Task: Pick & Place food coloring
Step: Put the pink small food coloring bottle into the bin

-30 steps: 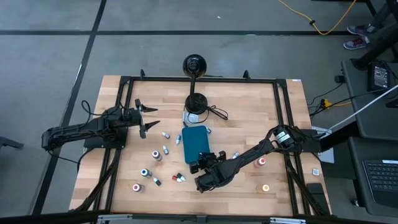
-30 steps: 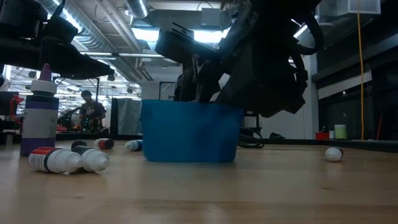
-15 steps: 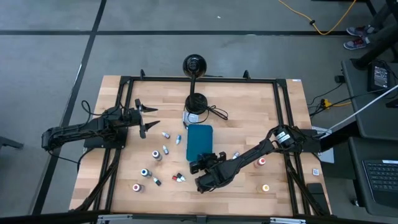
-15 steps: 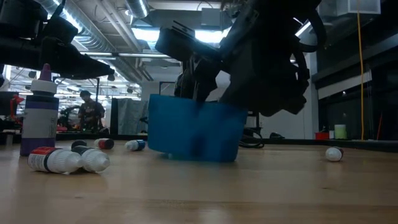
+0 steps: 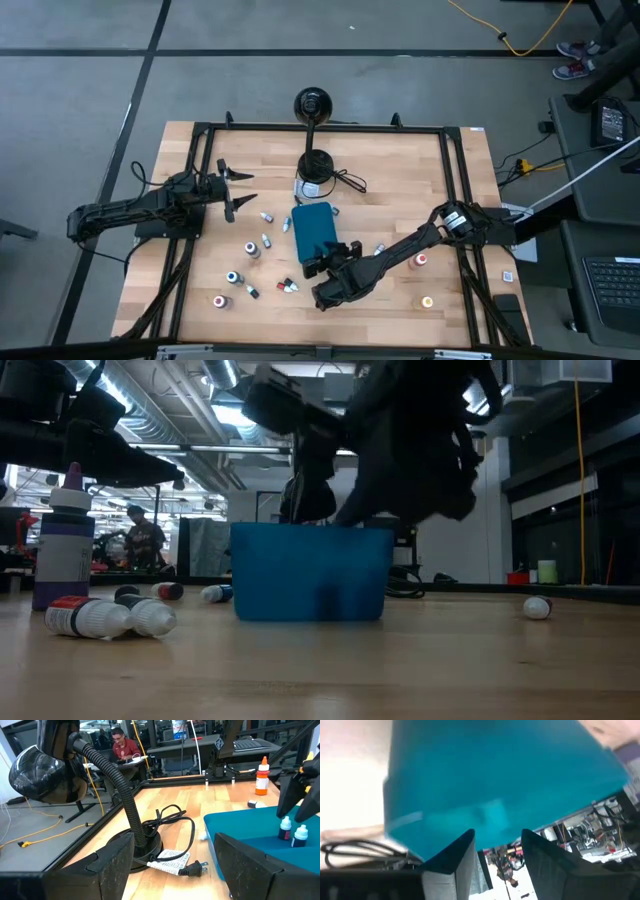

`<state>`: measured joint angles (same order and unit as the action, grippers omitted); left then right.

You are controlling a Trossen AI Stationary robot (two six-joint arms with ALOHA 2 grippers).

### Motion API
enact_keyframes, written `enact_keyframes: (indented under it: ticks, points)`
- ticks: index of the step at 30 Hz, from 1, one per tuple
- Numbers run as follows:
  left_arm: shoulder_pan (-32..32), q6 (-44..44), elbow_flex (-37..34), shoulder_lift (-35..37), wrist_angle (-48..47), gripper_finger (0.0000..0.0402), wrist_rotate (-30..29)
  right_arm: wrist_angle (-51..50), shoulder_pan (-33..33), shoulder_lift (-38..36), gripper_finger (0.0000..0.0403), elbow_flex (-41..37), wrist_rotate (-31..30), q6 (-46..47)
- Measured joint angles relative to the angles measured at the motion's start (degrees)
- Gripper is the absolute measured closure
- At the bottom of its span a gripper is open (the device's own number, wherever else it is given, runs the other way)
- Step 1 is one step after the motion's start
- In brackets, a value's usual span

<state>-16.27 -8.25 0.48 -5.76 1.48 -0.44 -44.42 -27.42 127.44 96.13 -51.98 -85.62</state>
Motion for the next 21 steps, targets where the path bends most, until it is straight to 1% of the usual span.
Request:
enact_keyframes:
  ticks: [4, 7, 10, 14, 16, 18, 21]
  points:
    - [0.00, 0.00, -0.01, -0.02, 0.00, 0.0132, -0.01, -1.49, 0.03, 0.02, 0.0242, 2.84, -4.05, 1.42]
    - [0.00, 0.00, -0.01, 0.01, 0.00, 0.0132, 0.01, -3.04, 0.39, 0.02, 0.0242, 6.40, -8.49, 8.85]
    - [0.00, 0.00, 0.01, -0.01, 0.00, 0.0132, 0.00, -7.47, 1.26, -0.61, 0.0242, 10.65, -11.33, 22.81]
    - [0.00, 0.00, -0.01, 0.01, -0.03, 0.0132, 0.01, -17.79, 2.93, -2.47, 0.0242, 16.02, -11.33, 44.89]
    - [0.00, 0.00, -0.01, -0.02, -0.23, 0.0132, -0.03, -22.58, 3.75, -3.89, 0.0242, 18.27, -10.65, 56.89]
    - [0.00, 0.00, -0.01, 0.01, 0.00, 0.0132, 0.01, -27.28, 4.60, -5.89, 0.0242, 19.47, -8.66, 68.64]
    - [0.00, 0.00, 0.01, 0.00, 0.06, 0.0132, 0.01, -31.95, 5.87, -8.87, 0.0242, 19.87, -5.18, 82.35]
